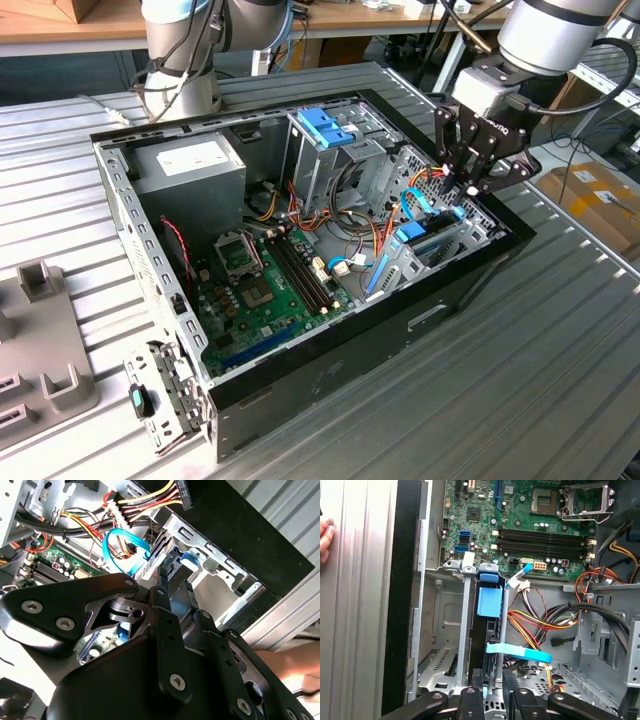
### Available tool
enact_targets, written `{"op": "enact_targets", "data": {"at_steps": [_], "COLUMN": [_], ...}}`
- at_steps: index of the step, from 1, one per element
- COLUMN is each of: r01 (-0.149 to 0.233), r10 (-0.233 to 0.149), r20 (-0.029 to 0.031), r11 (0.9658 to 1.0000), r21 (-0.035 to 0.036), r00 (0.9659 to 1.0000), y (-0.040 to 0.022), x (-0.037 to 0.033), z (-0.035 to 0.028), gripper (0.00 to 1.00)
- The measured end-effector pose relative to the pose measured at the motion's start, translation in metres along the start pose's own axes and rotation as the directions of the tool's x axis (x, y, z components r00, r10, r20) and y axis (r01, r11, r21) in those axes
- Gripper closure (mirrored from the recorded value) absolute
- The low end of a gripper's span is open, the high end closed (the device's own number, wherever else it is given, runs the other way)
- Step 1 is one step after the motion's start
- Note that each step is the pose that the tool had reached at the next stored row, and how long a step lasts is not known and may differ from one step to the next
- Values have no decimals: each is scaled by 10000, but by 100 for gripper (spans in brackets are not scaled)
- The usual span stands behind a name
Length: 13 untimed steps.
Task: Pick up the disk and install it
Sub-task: 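Insert the second disk wire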
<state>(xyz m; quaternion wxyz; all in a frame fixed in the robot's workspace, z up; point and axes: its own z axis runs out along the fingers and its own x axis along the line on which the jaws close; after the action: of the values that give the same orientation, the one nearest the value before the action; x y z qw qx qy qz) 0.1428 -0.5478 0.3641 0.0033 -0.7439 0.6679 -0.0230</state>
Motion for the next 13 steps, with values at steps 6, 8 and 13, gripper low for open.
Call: {"op": "enact_targets", "data": {"at_steps": [6,8,13], "r01": [938,1196,2061], "r10": [-938,-1196,-2061], "r20": [32,40,67], "r11": [9956,9928,9785], "r21": [30,38,70], "r00": [9956,9928,9785], "y": [0,-1,-1], "x": [-1,-1,-3], "z": [0,0,0], "gripper": [70,70,70]}}
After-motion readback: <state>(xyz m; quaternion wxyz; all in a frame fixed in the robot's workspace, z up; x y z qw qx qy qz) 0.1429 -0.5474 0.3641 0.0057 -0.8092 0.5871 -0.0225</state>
